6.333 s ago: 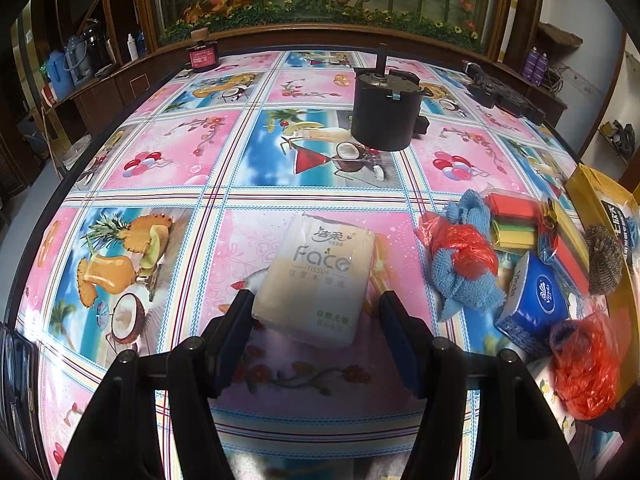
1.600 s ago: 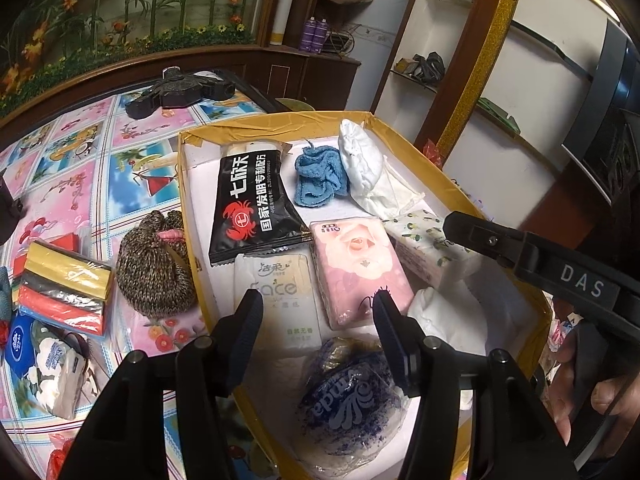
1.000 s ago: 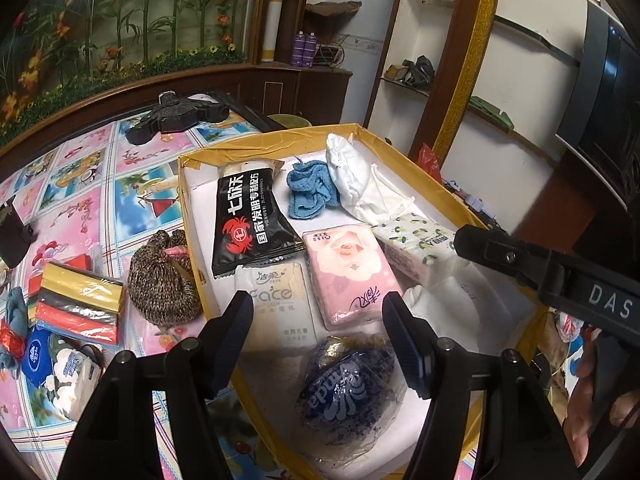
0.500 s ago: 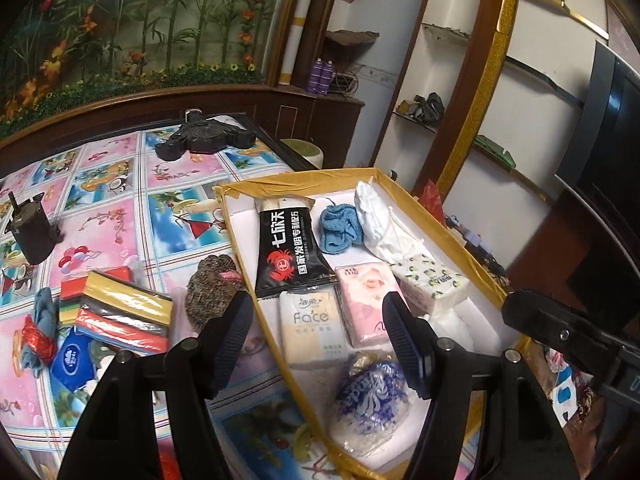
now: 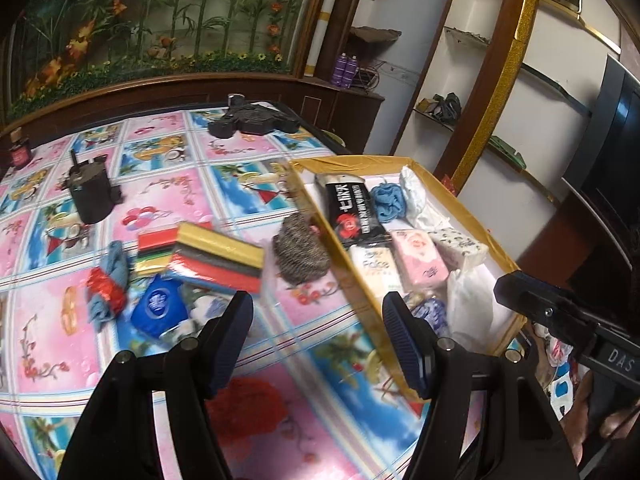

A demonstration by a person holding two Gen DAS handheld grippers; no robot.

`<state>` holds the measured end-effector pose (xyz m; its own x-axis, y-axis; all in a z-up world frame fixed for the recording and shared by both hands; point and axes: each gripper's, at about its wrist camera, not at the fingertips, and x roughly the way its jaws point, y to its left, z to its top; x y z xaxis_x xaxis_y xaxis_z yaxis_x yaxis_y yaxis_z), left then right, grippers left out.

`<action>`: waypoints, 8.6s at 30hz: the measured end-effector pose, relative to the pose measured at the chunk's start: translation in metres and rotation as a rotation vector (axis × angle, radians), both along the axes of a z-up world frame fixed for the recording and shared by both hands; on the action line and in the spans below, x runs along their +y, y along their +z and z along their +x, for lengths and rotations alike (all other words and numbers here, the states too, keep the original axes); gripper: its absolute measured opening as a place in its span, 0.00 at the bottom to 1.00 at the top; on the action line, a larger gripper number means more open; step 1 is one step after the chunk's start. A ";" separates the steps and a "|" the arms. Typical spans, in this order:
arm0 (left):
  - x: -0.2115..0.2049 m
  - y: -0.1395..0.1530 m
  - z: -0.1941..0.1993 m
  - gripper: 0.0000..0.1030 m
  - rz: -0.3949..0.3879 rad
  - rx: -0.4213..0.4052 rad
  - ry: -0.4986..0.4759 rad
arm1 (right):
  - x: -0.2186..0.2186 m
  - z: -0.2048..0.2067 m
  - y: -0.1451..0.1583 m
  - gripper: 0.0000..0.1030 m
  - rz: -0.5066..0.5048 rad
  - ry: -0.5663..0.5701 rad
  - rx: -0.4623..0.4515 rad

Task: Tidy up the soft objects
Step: 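Withdraw both tools from the tray back over the tablecloth, then grasp the blue cloth with red plastic on the tablecloth with the left tool, then grasp the orange plastic bag on the tablecloth with the right tool, then carry the blue cloth over the tray with the left tool while the right tool carries the orange bag, then lower the blue cloth into the tray and open the left tool while the right tool releases the orange bag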

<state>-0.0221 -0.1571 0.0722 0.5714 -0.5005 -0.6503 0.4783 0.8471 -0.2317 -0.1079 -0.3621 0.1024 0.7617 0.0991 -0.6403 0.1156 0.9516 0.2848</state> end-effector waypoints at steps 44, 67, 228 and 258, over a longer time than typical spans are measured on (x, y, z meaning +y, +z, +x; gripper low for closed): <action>0.109 -0.061 0.106 0.46 0.235 0.169 0.350 | 0.147 0.029 -0.068 0.52 -0.028 0.479 0.098; 0.119 -0.061 0.109 0.36 0.232 0.167 0.383 | 0.171 0.056 -0.073 0.52 -0.152 0.531 0.124; -0.124 -0.035 -0.010 0.37 0.157 -0.075 -0.125 | -0.089 0.020 -0.059 0.33 0.037 -0.165 -0.008; -0.114 -0.013 -0.023 0.65 0.070 -0.178 -0.119 | -0.090 -0.001 -0.027 0.61 0.016 -0.224 -0.177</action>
